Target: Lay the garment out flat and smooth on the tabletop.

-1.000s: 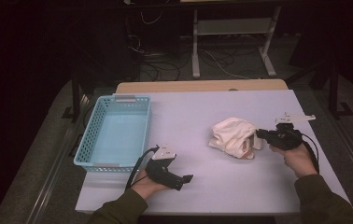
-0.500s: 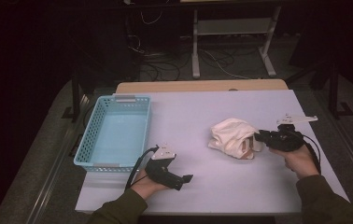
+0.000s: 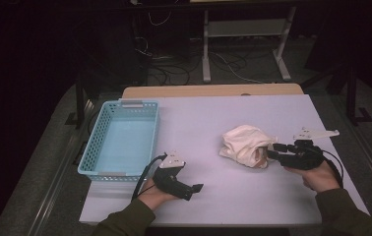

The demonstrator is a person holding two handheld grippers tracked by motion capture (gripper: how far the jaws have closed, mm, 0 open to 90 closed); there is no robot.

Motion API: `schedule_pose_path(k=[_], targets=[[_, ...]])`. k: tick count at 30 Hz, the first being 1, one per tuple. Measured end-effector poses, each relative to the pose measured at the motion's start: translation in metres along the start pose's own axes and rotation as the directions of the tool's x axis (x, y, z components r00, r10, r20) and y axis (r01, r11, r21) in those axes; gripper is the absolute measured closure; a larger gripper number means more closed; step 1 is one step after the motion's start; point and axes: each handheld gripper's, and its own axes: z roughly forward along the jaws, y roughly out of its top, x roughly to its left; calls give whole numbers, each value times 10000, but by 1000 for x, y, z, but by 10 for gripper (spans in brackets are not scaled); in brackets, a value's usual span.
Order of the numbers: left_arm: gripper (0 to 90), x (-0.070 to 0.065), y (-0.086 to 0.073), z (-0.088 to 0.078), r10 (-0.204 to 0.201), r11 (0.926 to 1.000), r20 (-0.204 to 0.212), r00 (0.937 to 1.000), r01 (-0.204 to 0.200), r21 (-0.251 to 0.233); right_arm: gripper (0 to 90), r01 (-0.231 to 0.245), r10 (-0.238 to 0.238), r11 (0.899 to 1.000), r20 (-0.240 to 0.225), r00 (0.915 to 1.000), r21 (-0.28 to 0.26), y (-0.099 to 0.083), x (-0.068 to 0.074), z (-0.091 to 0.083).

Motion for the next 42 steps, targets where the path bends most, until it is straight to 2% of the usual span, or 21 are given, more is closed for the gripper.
schedule_pose_path(k=[6, 7, 10, 21, 35, 42], targets=[[0, 0, 0, 0, -2, 10000, 16, 10000, 2, -25, 552, 79, -67, 9992, -321, 9995, 389, -8, 9, 5], [0, -1, 0, 0, 9, 10000, 6, 10000, -9, -21, 554, 73, -44, 9985, -524, 9986, 537, -10, 11, 10], [0, -1, 0, 0, 1, 10000, 11, 10000, -1, -8, 557, 180, -138, 9974, -609, 9980, 694, -10, 13, 16], [0, -1, 0, 1, 43, 10000, 20, 10000, -43, 35, 581, 373, -298, 9917, -622, 9976, 1234, -13, 14, 31], [0, -1, 0, 1, 59, 10000, 24, 10000, -59, 50, 625, 613, -532, 9871, -583, 9969, 1480, -12, 15, 43], [0, -1, 0, 1, 47, 10000, 25, 10000, -48, 38, 713, 835, -762, 9852, -539, 9956, 1499, -11, 19, 48]])
